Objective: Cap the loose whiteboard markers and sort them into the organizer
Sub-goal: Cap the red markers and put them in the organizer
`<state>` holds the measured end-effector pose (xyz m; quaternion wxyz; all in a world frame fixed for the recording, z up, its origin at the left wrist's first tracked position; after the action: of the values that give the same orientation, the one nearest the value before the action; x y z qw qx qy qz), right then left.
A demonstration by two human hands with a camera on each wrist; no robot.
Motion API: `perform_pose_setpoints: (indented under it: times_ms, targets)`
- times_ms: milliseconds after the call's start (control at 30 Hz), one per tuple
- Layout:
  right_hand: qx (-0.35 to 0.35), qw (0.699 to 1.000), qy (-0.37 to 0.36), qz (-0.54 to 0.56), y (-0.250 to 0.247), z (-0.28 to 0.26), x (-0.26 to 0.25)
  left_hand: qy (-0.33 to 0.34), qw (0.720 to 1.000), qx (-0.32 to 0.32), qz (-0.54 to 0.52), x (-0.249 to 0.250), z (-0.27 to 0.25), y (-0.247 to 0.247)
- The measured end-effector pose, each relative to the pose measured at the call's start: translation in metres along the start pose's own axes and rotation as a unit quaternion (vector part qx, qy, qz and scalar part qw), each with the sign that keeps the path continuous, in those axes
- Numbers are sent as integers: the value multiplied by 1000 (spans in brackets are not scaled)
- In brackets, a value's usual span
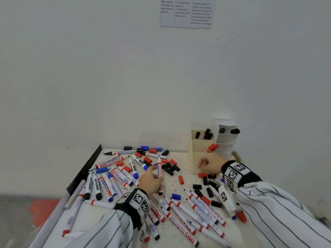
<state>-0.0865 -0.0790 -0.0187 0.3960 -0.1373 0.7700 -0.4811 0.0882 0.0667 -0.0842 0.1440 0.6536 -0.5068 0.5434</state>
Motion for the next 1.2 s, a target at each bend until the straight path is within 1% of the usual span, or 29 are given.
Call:
perform_pose_setpoints:
  times_ms: [33, 67, 100, 167, 267, 400, 467, 533, 633, 700, 800, 867, 1000, 1100, 1200]
  targets:
    - [-52, 998, 30, -28, 10, -8, 5, -1, 1000, -2, -13, -1, -2, 0]
    - [-87, 992, 57, -64, 19, -16, 10, -2, 1000, -4, -25, -1, -5, 0]
    - [-108, 986, 76, -104, 27, -21, 15, -5, 999, -7, -36, -1, -8, 0]
    - [-115, 977, 89, -158, 41, -30, 25, -9, 998, -17, -54, 0, -16, 0]
    - [-113, 977, 80, -165, 56, -41, 32, -5, 998, -24, -61, -1, -25, -1]
    - [-116, 974, 61, -183, 70, -47, 33, 8, 999, -13, -29, -6, -33, -6]
    - [-87, 978, 57, -182, 72, -48, 33, 19, 1000, -9, -13, -9, -37, -10]
    - [-24, 986, 50, -155, 67, -49, 30, 28, 1000, -4, 9, -12, -41, -14]
    - [75, 991, 19, -107, 57, -46, 21, 44, 997, 5, 63, -18, -44, -19]
    - [132, 989, -9, -65, 52, -45, 10, 48, 996, 2, 80, -22, -46, -23]
    - [210, 976, -58, 13, 50, -47, -13, 49, 994, -7, 99, -27, -50, -30]
    - [226, 969, -84, 56, 53, -49, -30, 60, 990, -8, 124, -30, -53, -34]
    - [210, 963, -122, 118, 69, -49, -58, 89, 984, -11, 156, -32, -63, -38]
    - [202, 959, -144, 135, 80, -48, -72, 102, 981, -20, 165, -33, -70, -41]
    - [190, 961, -152, 129, 86, -47, -80, 113, 978, -17, 175, -35, -72, -44]
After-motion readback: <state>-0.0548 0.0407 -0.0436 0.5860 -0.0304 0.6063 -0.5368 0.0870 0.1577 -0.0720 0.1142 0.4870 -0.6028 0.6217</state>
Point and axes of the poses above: each hand's wrist, its own z-axis towards the middle knuckle, its own y-axis out of the palm, x = y × z, the point moved 4 cm from there along z, towards the middle knuckle, and after that the axes turned 8 degrees about -y, right-handed, at the moved point
